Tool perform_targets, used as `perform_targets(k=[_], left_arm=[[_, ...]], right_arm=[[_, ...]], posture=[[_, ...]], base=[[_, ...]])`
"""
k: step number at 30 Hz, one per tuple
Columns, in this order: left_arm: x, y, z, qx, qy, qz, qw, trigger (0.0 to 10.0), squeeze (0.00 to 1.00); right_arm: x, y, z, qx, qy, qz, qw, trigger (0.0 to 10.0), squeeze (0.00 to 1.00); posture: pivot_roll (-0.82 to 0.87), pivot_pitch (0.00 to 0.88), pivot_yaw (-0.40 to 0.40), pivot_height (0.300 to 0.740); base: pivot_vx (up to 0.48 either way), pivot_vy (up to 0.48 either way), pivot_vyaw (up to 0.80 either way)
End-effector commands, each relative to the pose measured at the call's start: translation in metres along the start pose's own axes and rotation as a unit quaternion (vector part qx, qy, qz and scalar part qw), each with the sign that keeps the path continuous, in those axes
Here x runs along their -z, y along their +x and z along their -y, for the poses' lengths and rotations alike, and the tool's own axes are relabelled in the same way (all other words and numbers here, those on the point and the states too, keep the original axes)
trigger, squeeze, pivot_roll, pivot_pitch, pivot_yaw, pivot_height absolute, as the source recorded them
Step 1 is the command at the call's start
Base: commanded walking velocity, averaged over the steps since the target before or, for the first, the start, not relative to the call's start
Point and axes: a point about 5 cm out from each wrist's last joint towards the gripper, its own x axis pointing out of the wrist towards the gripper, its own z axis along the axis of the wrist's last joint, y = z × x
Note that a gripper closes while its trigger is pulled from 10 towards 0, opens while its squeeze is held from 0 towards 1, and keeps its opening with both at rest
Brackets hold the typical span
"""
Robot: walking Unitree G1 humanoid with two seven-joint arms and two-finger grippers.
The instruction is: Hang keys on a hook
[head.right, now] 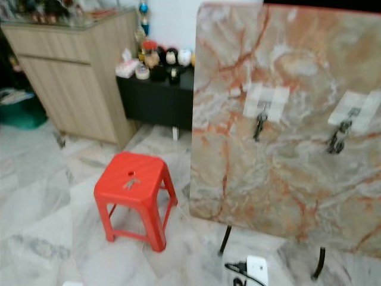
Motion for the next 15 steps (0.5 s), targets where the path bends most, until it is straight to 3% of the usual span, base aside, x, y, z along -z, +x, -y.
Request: perform_targets(k=[1, 15], left_arm=[[0.0032, -0.0004, 0.0005, 0.001, -0.003, -0.005, 1.000, 10.0, 0.00], [0.0026, -0.0002, 0.0012, 0.002, -0.007, -0.006, 1.000, 10.0, 0.00]], right_arm=[[0.0023, -0.0003, 0.0002, 0.000, 0.005, -0.003, 1.000, 10.0, 0.00], [0.0012, -0.0002, 0.0009, 0.001, 0.002, -0.002, 1.000, 10.0, 0.00]], posture=[[0.04, 0.000, -0.011, 0.722], [0.03, 0.000, -0.012, 0.722]], base=[[0.000, 0.285, 0.00], [0.000, 0.290, 0.00]])
